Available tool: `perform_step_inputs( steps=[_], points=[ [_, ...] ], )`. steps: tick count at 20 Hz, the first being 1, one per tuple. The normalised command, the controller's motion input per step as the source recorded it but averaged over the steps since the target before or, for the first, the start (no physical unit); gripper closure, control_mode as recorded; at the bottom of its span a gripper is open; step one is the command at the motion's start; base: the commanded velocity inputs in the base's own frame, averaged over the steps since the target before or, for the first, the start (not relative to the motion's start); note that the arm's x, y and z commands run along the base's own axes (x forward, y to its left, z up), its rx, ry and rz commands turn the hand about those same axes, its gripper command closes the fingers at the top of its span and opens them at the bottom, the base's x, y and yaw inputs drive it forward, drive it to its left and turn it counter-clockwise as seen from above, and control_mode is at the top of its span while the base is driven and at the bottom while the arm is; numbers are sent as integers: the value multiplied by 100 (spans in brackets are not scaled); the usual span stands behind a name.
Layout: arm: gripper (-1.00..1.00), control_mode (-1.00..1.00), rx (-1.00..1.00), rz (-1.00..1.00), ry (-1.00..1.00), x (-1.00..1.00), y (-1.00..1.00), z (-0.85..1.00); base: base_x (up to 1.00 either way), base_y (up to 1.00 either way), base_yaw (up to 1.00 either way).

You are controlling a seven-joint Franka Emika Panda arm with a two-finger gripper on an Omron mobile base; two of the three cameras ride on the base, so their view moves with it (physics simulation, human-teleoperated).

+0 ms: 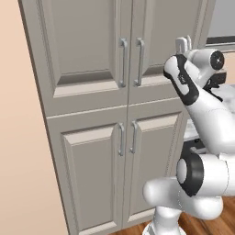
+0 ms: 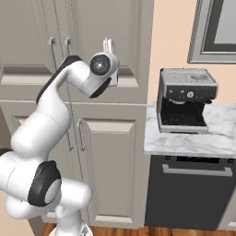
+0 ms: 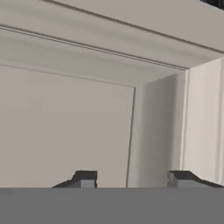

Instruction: Pick the tangerine from the counter and place it in the cabinet. Then close the cabinet.

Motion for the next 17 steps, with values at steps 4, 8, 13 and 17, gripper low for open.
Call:
perform_step_inputs(
  steps=[4, 8, 13, 17],
  points=[
    [-100, -100, 0, -19, 0, 100, 1, -43, 0, 0, 0],
    [-100, -100, 0, -18, 0, 100, 0, -30, 0, 0, 0],
    [-100, -100, 0, -8, -1, 85, 7, -51, 0, 0, 0],
    [-100, -100, 0, 0, 0, 65, 14, -55, 0, 0, 0]
  ],
)
